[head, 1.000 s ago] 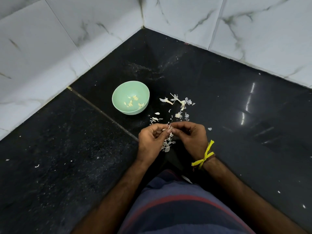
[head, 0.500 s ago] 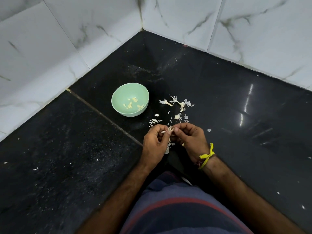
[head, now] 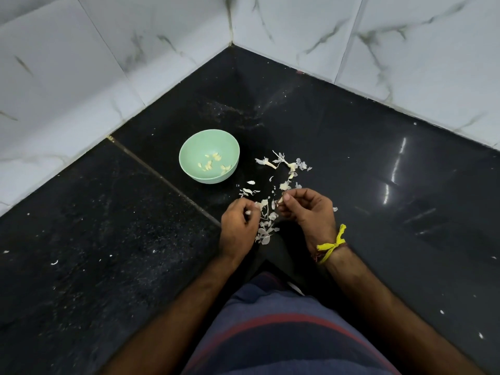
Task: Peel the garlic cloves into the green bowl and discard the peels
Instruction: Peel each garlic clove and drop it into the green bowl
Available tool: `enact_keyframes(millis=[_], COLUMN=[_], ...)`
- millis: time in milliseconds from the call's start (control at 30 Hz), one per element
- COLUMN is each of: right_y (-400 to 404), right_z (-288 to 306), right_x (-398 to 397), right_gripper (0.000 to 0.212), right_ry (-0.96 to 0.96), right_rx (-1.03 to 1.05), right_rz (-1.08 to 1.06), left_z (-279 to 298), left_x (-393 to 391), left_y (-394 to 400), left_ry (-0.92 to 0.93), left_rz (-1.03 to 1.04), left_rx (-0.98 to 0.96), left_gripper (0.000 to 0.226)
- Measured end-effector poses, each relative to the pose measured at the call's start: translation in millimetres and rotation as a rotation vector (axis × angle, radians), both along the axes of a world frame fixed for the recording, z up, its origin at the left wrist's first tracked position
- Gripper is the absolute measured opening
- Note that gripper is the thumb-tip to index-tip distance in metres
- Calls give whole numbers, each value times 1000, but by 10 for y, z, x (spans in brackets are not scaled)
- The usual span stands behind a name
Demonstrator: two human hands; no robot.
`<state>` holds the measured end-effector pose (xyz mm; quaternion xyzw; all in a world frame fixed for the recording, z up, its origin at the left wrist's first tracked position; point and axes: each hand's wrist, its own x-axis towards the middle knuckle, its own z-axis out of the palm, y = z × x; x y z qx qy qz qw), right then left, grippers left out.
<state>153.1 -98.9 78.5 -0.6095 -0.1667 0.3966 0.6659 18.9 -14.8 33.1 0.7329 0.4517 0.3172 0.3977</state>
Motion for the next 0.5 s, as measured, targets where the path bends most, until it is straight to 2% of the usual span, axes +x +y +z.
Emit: enact_keyframes(millis=[100, 200, 367, 500], right_y=[84, 197, 477, 906], right_z=[84, 134, 235, 360], right_x=[35, 76, 129, 92], right_gripper=[1, 2, 1, 5], right_ry=[-129, -245, -419, -584], right_rx=[-17, -18, -17, 11], right_rz=[11, 30, 71, 185], left_z=[-88, -219, -286, -303], left_x=[31, 35, 14, 26], left_y=[107, 216, 259, 296], left_ry=[105, 136, 71, 37], left_rz=[-130, -172, -132, -153], left_rx=[155, 241, 209, 171], left_gripper=[21, 28, 18, 9])
